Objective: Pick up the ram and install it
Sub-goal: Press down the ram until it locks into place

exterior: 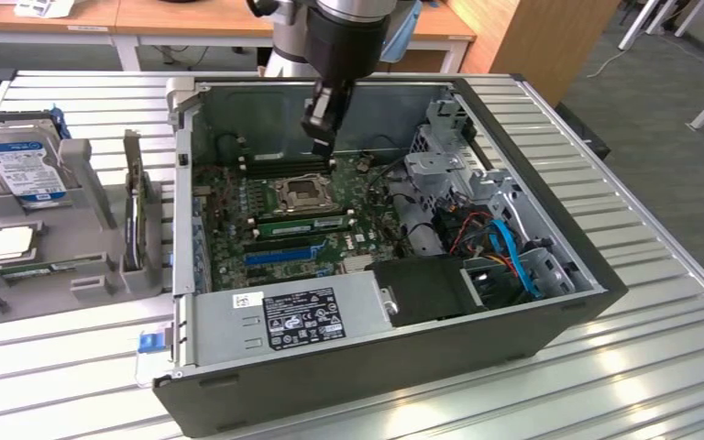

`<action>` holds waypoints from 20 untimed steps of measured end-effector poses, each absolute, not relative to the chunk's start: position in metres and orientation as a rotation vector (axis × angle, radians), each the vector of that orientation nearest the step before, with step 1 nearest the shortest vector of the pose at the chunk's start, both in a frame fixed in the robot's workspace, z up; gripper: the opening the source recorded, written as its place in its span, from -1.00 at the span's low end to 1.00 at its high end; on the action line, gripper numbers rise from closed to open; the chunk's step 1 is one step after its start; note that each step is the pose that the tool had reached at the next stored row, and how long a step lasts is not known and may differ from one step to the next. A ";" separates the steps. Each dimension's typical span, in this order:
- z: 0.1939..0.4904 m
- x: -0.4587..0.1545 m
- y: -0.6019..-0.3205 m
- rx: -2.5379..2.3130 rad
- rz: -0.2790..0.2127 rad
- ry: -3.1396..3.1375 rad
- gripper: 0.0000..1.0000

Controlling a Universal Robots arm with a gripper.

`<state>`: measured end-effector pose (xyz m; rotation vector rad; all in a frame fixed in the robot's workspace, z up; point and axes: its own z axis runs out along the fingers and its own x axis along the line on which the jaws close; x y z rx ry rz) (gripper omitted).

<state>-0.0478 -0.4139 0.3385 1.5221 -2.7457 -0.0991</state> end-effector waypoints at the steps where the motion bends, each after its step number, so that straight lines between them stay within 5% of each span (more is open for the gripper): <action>1: 0.338 -0.048 -0.414 1.501 -0.099 -2.758 -0.80; 20: 0.338 -0.048 -0.414 1.069 -0.098 -2.962 -0.80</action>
